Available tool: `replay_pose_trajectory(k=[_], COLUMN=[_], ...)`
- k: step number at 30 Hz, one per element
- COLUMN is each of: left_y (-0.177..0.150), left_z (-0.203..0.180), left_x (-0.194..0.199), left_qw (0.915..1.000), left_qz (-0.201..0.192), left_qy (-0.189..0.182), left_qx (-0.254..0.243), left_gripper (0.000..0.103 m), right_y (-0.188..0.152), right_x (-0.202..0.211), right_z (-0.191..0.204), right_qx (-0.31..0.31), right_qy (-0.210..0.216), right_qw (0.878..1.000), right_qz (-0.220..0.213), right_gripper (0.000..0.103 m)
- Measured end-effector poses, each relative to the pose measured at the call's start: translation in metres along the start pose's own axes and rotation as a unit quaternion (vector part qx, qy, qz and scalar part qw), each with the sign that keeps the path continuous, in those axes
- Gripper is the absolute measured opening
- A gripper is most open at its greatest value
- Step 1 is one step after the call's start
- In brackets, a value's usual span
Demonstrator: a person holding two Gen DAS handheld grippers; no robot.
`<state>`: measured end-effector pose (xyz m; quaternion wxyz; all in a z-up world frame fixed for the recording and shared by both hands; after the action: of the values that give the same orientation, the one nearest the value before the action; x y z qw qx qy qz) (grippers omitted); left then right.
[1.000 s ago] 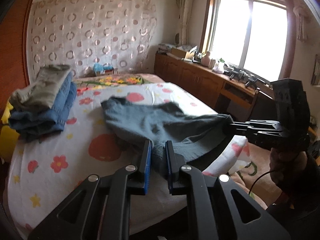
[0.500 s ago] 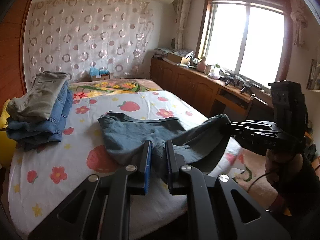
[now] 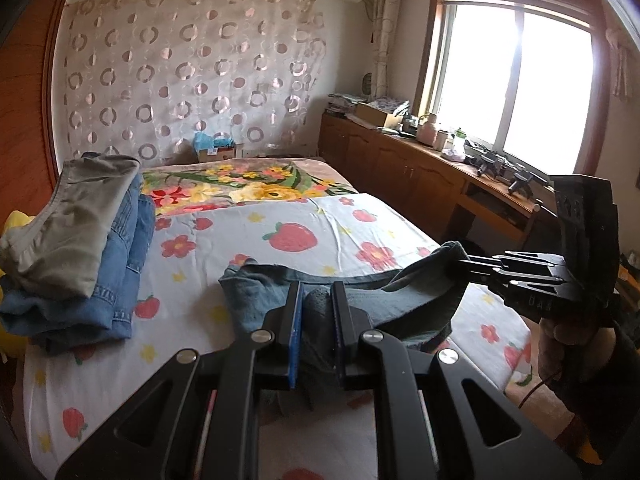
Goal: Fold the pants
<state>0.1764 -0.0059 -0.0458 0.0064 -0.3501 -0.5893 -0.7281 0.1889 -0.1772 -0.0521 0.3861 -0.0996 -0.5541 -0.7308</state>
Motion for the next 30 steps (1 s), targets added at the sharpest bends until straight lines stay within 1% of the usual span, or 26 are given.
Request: replay_pose_trajectory(k=[5,8,9,12,13,16,18,21,22,24,26,28,30], left_y=[0.006,0.008,0.007,0.002,-0.001,-0.005,-0.009,-0.017,-0.022,-0.031,-0.044,-0.054,-0.065], left_z=[0.008,0.012,0.012,0.013,0.014,0.018,0.019,0.019,0.017,0.015,0.012,0.010,0.006], left_x=[-0.010,-0.019,-0.020,-0.025,-0.026,-0.025,-0.024,-0.021,-0.020,-0.020,-0.022,-0.023,-0.024], left_qw=[0.9999,0.9996,0.9996,0.9995,0.9994,0.9991,0.9990,0.9987,0.9986,0.9983,0.9975,0.9966,0.9956], left_qz=[0.005,0.013,0.013,0.022,0.025,0.029,0.035,0.039,0.044,0.053,0.066,0.079,0.091], left_qy=[0.010,0.026,0.025,0.018,0.022,0.028,0.024,0.025,0.023,0.015,0.005,0.000,-0.007], left_qx=[-0.004,-0.001,0.001,0.009,0.011,0.013,0.018,0.019,0.018,0.019,0.022,0.023,0.022], left_gripper=[0.011,0.013,0.014,0.019,0.021,0.032,0.034,0.034,0.034,0.034,0.034,0.034,0.034], right_y=[0.008,0.010,0.010,0.007,0.006,0.006,0.006,0.006,0.005,0.003,0.001,-0.004,-0.013], right_x=[-0.013,-0.025,-0.029,-0.042,-0.046,-0.062,-0.070,-0.080,-0.080,-0.074,-0.062,-0.047,-0.035], right_z=[-0.002,-0.007,-0.008,-0.012,-0.013,-0.018,-0.021,-0.026,-0.028,-0.028,-0.029,-0.030,-0.033], right_qx=[0.000,-0.004,-0.006,-0.006,-0.006,-0.004,-0.008,-0.019,-0.022,-0.025,-0.019,-0.014,-0.011], right_qy=[-0.009,-0.018,-0.019,-0.030,-0.033,-0.047,-0.051,-0.051,-0.050,-0.039,-0.038,-0.035,-0.033], right_qw=[1.000,1.000,1.000,0.999,0.999,0.998,0.998,0.997,0.997,0.997,0.998,0.999,0.999], right_qz=[-0.004,0.003,0.006,0.020,0.024,0.036,0.043,0.056,0.058,0.054,0.045,0.035,0.035], right_gripper=[0.008,0.008,0.008,0.008,0.008,0.008,0.008,0.011,0.015,0.017,0.025,0.040,0.041])
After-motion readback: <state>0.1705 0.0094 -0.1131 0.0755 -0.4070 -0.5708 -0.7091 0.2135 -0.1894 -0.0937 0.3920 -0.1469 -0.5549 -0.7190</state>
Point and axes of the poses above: each gripper's, at about its wrist camera, not at the fingertips, and x roughly against the way its jaws point, z to its left, y to its top, the point moved 4 cm from there along -x, roughly the way its jaws point, and after that the axes turned 15 degrees about -x, right-handed, at the moved point
